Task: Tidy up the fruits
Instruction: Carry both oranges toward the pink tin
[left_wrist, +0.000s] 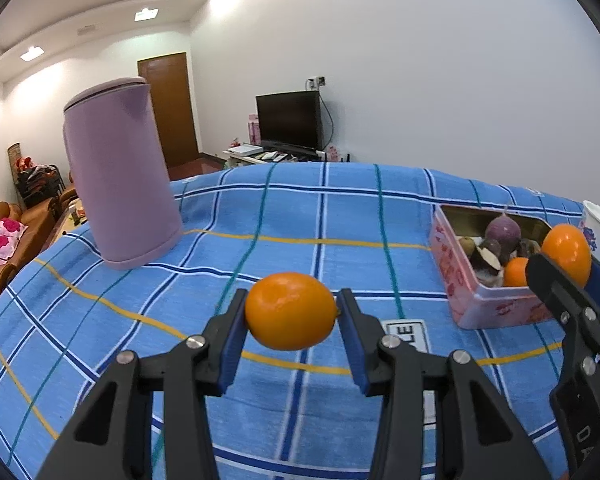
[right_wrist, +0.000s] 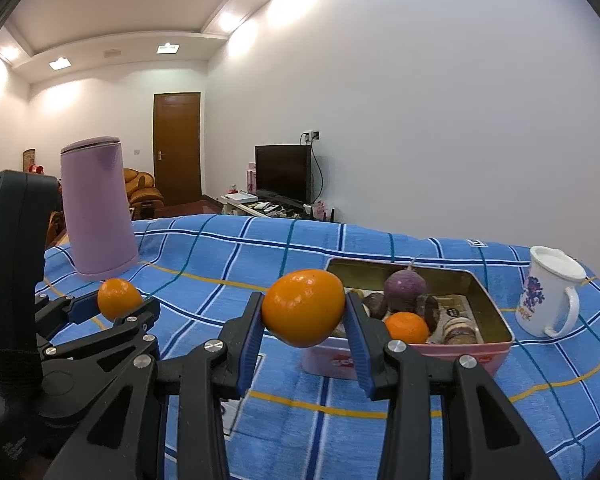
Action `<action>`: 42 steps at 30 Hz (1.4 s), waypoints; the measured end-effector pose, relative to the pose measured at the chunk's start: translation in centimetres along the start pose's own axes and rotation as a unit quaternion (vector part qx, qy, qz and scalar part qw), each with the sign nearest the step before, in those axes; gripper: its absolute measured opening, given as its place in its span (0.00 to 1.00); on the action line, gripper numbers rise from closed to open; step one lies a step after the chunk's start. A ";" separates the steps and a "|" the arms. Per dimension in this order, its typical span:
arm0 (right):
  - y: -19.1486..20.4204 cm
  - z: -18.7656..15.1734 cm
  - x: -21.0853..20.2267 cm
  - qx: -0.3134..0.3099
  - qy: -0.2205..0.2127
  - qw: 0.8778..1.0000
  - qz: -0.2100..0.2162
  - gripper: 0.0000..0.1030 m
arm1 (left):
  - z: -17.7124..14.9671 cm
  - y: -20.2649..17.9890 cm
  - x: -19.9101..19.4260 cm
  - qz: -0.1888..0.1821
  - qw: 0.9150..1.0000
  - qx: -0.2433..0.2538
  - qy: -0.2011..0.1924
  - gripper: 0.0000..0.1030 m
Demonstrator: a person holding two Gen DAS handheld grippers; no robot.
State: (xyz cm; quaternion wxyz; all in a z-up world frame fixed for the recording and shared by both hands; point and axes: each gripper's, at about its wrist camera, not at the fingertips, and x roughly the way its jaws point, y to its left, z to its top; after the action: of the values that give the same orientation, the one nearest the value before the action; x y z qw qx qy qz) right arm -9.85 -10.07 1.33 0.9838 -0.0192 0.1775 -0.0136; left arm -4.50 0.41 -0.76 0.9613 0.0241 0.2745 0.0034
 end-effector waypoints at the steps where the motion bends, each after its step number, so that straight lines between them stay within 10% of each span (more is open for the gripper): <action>1: -0.2 0.0 -0.1 0.000 0.000 1.000 -0.002 0.41 | 0.0 -0.2 -0.1 -0.002 1.000 0.001 0.000 0.45; 42: -11.2 -0.7 -2.3 0.017 -0.002 0.995 -0.098 0.41 | -0.2 -11.3 -1.7 -0.105 0.993 0.062 0.001 0.45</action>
State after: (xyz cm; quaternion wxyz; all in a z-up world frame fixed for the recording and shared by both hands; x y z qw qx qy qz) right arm -12.47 -21.25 1.94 0.9783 -0.0193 0.1727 -0.1127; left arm -6.17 -10.93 -0.57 0.9527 0.0550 0.2759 -0.1147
